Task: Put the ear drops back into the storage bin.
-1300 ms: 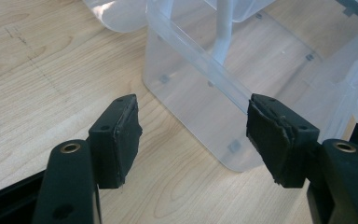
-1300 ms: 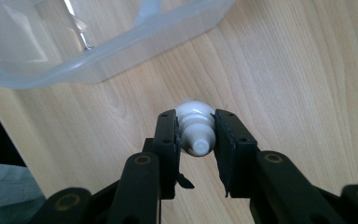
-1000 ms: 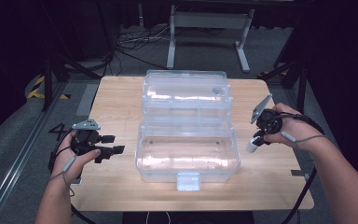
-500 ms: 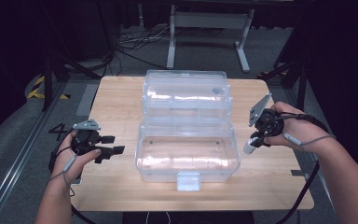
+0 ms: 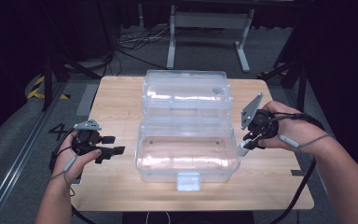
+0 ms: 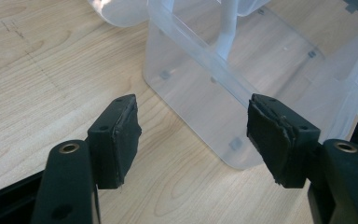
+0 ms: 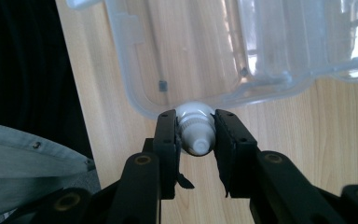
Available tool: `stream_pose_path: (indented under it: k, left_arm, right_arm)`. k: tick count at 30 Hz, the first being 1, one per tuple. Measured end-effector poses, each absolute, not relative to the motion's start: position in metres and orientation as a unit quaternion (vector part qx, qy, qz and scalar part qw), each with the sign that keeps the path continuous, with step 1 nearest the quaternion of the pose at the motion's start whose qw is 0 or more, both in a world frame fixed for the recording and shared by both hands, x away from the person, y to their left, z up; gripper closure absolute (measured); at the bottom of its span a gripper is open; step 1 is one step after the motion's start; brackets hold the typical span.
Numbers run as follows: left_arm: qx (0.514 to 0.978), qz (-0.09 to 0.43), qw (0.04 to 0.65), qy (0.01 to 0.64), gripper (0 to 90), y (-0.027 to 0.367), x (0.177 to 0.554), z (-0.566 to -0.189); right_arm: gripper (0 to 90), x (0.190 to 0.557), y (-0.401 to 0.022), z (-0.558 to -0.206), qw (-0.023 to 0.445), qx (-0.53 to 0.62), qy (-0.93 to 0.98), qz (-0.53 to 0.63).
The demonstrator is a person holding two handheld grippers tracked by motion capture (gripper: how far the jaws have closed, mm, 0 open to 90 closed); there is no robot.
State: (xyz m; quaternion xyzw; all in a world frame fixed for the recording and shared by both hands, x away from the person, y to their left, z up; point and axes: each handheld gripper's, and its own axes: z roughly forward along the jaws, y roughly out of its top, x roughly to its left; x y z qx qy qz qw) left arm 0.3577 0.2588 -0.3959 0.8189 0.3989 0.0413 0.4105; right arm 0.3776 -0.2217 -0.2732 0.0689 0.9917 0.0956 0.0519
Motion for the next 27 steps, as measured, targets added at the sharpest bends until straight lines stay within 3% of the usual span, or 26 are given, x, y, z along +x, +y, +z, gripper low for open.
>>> stream_pose_path:
  k: [14, 27]
  left_arm:
    - [0.819, 0.039, 0.410, 0.399, 34.5, 0.259, 0.358, -0.397]
    - [0.819, 0.038, 0.409, 0.400, 34.5, 0.259, 0.359, -0.398]
  right_arm:
    - [71.4, 0.369, -0.196, -0.276, 0.039, 0.024, 0.995, 0.089]
    - [71.4, 0.375, -0.182, -0.302, 0.018, 0.006, 0.998, 0.058]
